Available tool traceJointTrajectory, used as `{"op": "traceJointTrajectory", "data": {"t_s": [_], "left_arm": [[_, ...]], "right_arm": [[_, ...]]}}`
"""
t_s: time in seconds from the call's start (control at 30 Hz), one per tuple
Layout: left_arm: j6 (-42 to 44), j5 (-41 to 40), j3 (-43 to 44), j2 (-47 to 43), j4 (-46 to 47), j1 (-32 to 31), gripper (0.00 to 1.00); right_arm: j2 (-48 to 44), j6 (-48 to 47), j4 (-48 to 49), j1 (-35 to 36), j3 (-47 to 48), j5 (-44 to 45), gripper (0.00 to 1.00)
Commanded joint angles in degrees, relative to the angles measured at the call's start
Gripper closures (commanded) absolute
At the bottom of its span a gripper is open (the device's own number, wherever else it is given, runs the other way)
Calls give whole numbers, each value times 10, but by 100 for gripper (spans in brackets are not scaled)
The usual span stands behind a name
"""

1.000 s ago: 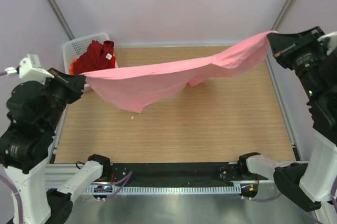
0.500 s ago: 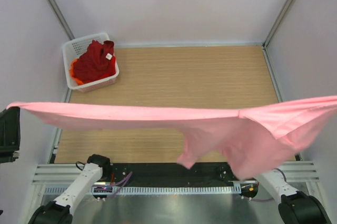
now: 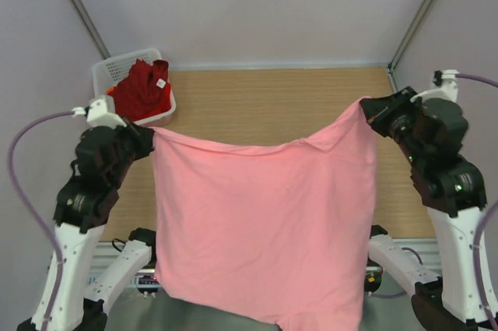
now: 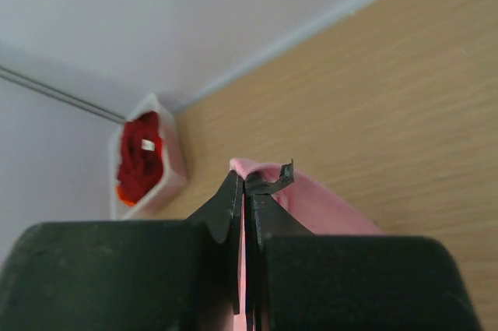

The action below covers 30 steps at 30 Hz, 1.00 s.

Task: Fold and stack the t-shirts
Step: Flatten the tshirt out

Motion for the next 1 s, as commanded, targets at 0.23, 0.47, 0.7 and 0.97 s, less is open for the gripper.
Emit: {"op": "traceJointTrajectory", "data": {"t_s": [0.23, 0.47, 0.7, 0.97], "left_arm": [[-17, -24, -198, 130, 242, 1, 100], [2, -37, -162, 295, 314, 7, 100], [22, -23, -92, 434, 338, 51, 100], [21, 26, -37, 535, 357, 116, 100]], "right_arm": [[105, -67, 141, -1, -177, 81, 99], [240, -96, 214, -15, -169, 71, 99], [379, -101, 272, -64, -125, 8, 99], [548, -127, 270, -67, 40, -56, 99]]}}
